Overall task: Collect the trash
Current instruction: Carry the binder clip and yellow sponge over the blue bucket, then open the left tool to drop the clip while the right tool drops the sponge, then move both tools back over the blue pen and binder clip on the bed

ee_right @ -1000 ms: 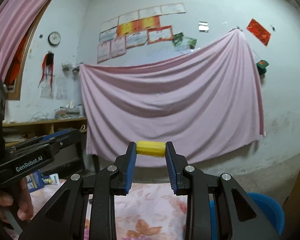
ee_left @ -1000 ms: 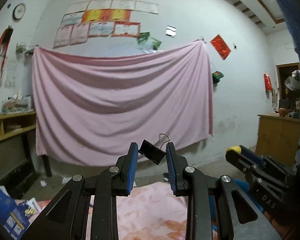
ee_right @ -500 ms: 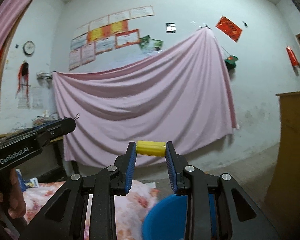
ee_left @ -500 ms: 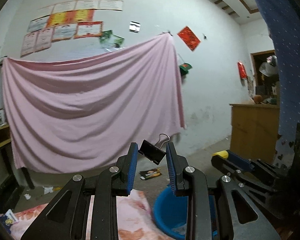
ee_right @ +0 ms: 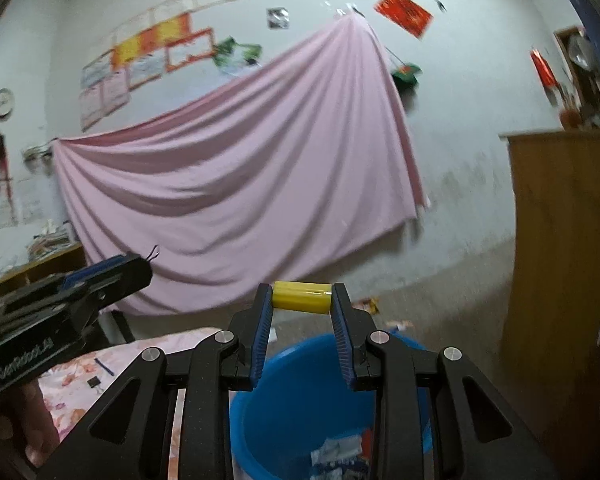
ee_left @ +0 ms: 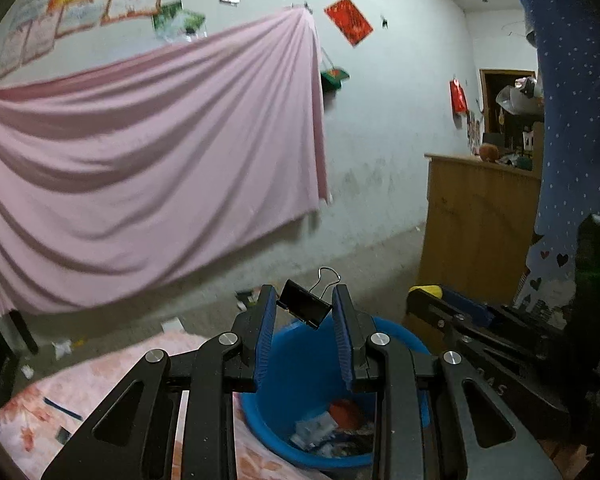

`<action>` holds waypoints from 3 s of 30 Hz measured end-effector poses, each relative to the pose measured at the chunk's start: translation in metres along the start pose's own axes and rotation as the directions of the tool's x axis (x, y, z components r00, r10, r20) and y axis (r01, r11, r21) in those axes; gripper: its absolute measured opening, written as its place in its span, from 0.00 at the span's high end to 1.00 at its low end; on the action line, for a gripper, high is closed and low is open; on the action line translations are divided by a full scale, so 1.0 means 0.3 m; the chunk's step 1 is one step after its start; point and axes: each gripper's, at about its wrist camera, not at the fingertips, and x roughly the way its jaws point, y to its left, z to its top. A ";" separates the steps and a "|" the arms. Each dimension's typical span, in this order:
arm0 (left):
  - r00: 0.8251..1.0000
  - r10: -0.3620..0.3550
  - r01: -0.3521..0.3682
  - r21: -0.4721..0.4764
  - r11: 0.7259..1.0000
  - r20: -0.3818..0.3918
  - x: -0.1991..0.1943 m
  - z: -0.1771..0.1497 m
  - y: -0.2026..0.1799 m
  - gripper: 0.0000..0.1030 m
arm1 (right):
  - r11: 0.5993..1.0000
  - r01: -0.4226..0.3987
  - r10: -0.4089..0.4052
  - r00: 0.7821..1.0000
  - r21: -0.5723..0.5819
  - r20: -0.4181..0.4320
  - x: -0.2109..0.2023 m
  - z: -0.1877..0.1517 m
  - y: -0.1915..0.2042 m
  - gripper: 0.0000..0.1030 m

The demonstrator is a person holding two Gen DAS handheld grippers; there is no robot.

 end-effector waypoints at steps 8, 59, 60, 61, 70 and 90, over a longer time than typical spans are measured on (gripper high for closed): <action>0.987 -0.020 0.012 -0.056 0.998 -0.160 0.100 -0.023 -0.022 0.77 | 0.997 0.028 -0.014 0.984 0.074 -0.180 0.090 -0.035 -0.074 0.74; 0.973 0.087 -0.132 -0.208 0.969 -0.213 -0.033 -0.025 0.211 0.66 | 0.995 0.008 0.015 0.974 0.098 -0.228 0.163 -0.012 -0.017 0.61; 0.973 0.101 -0.145 -0.207 0.968 -0.207 -0.051 -0.025 0.222 0.66 | 0.996 0.000 0.019 0.979 0.094 -0.205 0.158 -0.006 -0.001 0.60; 0.973 0.109 -0.152 -0.206 0.967 -0.203 -0.063 -0.019 0.235 0.66 | 0.996 -0.007 0.024 0.982 0.091 -0.189 0.154 -0.002 0.009 0.57; 0.963 0.230 -0.257 -0.225 0.940 -0.141 -0.218 -0.030 0.363 0.53 | 0.997 -0.069 0.073 0.990 0.037 -0.119 0.160 0.009 0.151 0.54; 0.857 0.506 -0.461 -0.297 0.836 0.096 -0.571 -0.220 0.649 0.03 | 0.963 -0.243 0.252 0.965 -0.112 0.073 0.111 -0.053 0.525 0.00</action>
